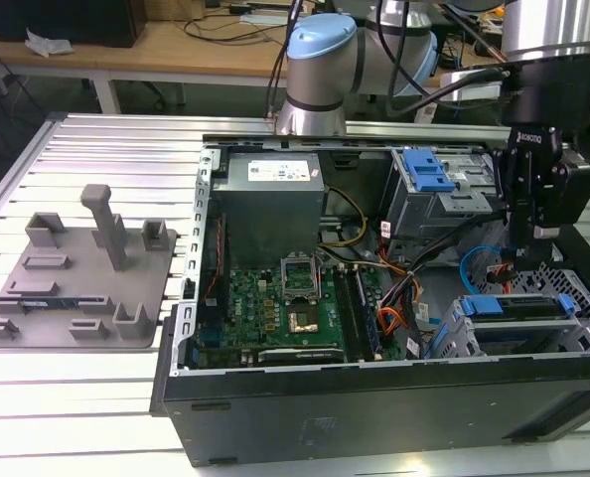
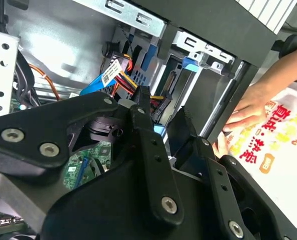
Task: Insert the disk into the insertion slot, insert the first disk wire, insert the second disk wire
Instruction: 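Insert the first disk wire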
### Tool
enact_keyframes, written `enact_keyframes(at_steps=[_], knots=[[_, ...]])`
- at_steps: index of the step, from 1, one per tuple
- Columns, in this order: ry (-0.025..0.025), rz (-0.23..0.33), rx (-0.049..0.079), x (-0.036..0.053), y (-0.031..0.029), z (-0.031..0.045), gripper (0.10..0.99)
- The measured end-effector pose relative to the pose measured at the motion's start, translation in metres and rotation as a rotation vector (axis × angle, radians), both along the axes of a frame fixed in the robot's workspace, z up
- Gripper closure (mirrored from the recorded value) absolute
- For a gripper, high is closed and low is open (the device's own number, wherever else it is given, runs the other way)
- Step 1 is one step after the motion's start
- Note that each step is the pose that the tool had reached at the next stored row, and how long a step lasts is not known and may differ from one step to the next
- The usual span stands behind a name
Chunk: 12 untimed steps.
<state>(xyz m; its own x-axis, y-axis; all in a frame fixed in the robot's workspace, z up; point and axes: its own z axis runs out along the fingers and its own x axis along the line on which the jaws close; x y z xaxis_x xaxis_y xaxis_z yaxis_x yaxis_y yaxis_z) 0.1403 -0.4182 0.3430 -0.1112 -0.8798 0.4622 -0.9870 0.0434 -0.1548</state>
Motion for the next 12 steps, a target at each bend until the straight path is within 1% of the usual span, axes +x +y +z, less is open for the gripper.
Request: enact_keyframes(at_steps=[2, 3, 4, 5, 7, 8, 9, 12], knots=[[0.0, -0.004, 0.0, -0.0001, -0.0002, -0.0003, 0.675], [0.002, -0.004, 0.0, -0.0001, -0.0005, -0.0009, 0.675], [0.0064, -0.004, 0.0, 0.0001, -0.0008, -0.0017, 0.675], [0.0093, -0.004, 0.0, 0.0003, -0.0011, -0.0022, 0.675], [0.0179, -0.004, 0.0, 0.0021, -0.0016, -0.0031, 0.675], [0.0197, -0.004, 0.0, 0.0029, -0.0016, -0.0035, 0.675], [0.02, -0.004, 0.0, 0.0044, -0.0017, -0.0039, 0.675], [0.02, -0.004, 0.0, 0.0047, -0.0018, -0.0043, 0.675]])
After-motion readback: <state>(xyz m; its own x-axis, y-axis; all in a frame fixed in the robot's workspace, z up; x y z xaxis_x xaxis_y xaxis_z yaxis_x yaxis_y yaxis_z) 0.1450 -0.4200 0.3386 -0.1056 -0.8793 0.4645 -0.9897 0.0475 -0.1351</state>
